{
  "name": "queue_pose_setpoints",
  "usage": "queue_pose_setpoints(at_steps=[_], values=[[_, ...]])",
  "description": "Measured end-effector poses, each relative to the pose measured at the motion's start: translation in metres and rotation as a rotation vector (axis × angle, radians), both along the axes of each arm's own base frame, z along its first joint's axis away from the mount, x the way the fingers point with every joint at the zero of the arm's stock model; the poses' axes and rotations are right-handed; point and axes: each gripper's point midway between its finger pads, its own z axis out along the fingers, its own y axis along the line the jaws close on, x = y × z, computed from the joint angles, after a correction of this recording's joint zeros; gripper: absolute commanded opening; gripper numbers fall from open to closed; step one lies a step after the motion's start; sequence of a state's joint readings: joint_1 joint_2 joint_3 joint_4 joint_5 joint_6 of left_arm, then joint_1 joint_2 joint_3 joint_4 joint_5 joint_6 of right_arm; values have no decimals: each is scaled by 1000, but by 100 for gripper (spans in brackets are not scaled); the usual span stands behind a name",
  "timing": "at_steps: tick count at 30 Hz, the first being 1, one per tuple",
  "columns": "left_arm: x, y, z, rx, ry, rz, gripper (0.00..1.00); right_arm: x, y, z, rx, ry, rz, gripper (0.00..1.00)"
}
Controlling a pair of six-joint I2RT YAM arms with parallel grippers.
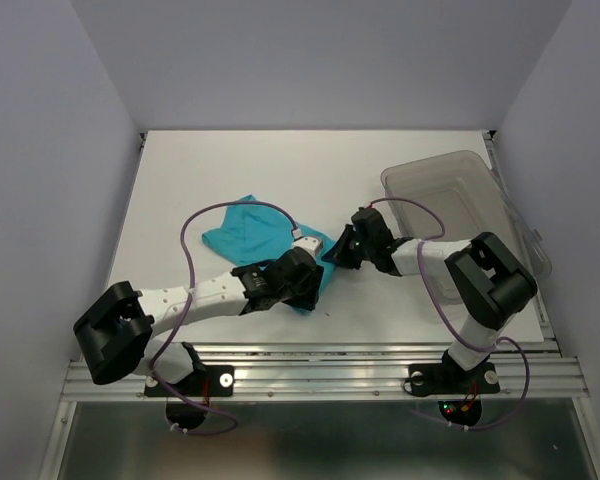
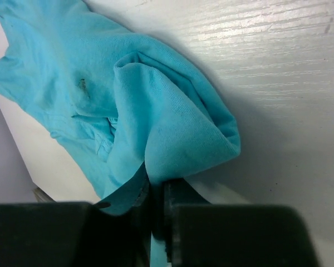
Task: Roll the t-shirts
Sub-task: Roll the T-shirt to the center of the board.
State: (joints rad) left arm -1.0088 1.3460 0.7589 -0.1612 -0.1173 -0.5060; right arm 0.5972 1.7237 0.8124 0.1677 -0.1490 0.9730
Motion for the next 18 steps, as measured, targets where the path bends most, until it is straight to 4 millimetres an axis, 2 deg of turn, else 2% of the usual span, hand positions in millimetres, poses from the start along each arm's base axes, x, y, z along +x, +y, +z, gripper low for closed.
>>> queue_pose_setpoints(at_steps=[3, 5, 8, 12, 15, 18], values=[[-5, 2, -2, 17, 5, -7, 83, 0, 0, 0, 0, -1, 1, 1], [-8, 3, 0, 37, 3, -9, 83, -1, 1, 0, 0, 0, 3, 1], [-6, 1, 11, 65, -31, 8, 84, -2, 2, 0, -1, 1, 7, 1], [1, -14, 26, 67, -89, 21, 84, -5, 2, 4, 1, 3, 7, 1], [6, -26, 19, 113, -119, 30, 82, -8, 2, 10, 3, 4, 11, 1], [7, -31, 1, 186, -130, 31, 79, -10, 3, 14, 6, 5, 11, 1]])
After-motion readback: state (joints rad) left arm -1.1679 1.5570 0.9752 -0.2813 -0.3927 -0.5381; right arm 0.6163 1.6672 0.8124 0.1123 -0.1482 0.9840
